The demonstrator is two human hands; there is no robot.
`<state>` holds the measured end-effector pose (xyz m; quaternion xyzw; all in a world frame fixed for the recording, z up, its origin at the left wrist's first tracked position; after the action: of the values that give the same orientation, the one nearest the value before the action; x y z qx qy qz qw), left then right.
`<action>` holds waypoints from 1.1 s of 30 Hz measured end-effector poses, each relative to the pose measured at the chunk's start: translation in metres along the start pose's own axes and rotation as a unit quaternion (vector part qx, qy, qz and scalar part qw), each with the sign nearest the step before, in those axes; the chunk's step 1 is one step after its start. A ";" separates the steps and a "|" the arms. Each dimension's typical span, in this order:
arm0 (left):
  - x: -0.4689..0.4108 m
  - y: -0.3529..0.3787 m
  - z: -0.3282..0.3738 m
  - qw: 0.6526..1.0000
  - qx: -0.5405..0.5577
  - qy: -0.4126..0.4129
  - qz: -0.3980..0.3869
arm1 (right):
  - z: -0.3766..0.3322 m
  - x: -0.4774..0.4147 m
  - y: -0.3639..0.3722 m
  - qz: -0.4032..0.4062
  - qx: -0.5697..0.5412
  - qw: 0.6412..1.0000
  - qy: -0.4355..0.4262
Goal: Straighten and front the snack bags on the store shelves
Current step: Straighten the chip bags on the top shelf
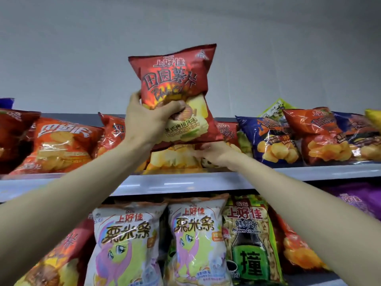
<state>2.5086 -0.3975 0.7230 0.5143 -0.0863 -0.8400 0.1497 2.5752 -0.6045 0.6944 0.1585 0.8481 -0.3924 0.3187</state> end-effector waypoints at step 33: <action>0.052 0.167 -0.057 0.860 -0.502 -0.022 -0.085 | 0.173 0.119 -0.176 0.131 0.277 0.942 -0.135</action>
<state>2.5640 -0.5719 0.7031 0.3563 0.3880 -0.7900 0.3138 2.4671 -0.8477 0.6294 0.2960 0.6265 -0.5844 0.4223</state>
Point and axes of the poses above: each hand's wrist, its own x-axis away from the middle knuckle, its own y-axis out of the palm, z = x × y, the point moved 2 cm from there along -x, towards the middle knuckle, and after that the axes turned 4 degrees about z, right-handed, at the moved point
